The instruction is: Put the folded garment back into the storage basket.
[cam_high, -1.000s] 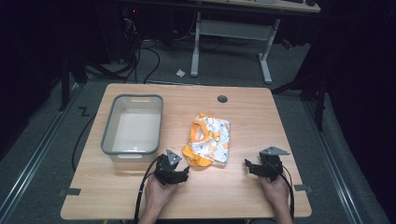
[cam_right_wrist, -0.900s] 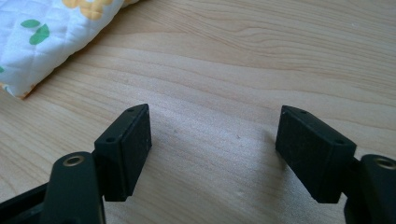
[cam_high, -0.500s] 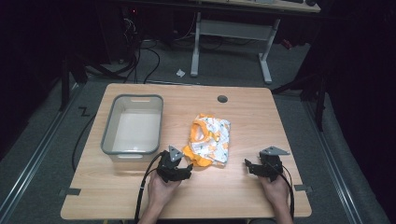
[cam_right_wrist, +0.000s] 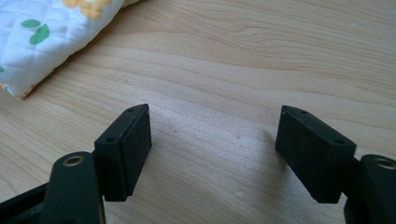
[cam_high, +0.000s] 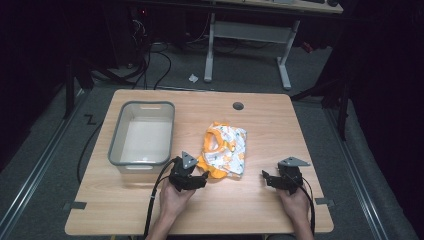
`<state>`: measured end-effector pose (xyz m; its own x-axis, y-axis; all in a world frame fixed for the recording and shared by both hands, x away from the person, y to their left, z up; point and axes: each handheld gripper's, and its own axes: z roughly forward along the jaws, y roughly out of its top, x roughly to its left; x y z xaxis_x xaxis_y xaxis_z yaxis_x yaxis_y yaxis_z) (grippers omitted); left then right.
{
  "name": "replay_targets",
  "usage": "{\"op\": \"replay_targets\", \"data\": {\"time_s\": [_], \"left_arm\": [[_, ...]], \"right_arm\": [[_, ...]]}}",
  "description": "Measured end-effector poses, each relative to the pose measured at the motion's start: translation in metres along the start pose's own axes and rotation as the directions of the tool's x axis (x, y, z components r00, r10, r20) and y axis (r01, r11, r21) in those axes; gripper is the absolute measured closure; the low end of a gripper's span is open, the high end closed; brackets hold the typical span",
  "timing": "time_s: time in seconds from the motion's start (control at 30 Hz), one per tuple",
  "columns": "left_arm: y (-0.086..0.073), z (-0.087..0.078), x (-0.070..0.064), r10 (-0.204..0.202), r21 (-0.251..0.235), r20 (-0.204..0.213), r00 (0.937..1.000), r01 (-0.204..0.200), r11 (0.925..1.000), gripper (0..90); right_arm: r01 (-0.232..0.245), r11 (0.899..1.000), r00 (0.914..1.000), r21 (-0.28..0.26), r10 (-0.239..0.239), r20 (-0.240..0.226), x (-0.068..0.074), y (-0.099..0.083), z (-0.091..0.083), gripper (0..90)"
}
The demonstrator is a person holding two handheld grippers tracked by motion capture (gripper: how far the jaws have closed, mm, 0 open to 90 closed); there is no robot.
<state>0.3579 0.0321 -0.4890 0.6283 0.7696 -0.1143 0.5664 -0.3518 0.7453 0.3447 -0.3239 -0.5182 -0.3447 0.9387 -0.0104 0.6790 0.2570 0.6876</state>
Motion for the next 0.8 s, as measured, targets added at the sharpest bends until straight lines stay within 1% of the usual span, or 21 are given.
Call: {"op": "replay_targets", "data": {"time_s": [0.17,0.23,0.43,0.47,0.53,0.6,0.8], "left_arm": [[0.006,0.000,0.000,0.008,0.000,0.008,0.9999,-0.008,1.0000,29.6],[0.008,0.000,-0.001,0.001,-0.005,0.015,0.9999,-0.001,1.0000,29.2],[0.016,0.003,0.000,0.002,-0.003,0.021,0.9998,-0.002,1.0000,28.7],[0.017,0.004,0.000,-0.001,-0.002,0.025,0.9997,0.001,1.0000,28.7],[0.019,0.005,0.001,-0.012,-0.015,0.036,0.9993,0.013,0.9998,28.7],[0.020,0.006,0.002,-0.019,-0.008,0.037,0.9991,0.019,0.9998,28.6],[0.030,0.011,0.004,-0.008,0.005,0.032,0.9995,0.008,1.0000,27.2]], "right_arm": [[0.001,1.000,1.0000,-0.001,-0.001,0.000,0.000,0.000,0.000,27.0],[0.000,1.000,1.0000,0.000,0.000,0.000,0.000,0.000,0.000,27.0],[0.000,1.000,1.0000,0.000,0.000,0.000,0.000,0.000,0.000,27.0],[0.000,1.000,1.0000,0.000,0.000,0.000,0.000,0.000,0.000,27.0],[0.001,1.000,1.0000,0.000,-0.001,0.000,0.000,0.000,0.000,27.0],[0.000,1.000,1.0000,0.000,0.000,0.000,0.000,0.000,0.000,27.0],[0.001,1.000,1.0000,-0.001,-0.001,0.000,0.000,0.000,0.000,27.0]]}}
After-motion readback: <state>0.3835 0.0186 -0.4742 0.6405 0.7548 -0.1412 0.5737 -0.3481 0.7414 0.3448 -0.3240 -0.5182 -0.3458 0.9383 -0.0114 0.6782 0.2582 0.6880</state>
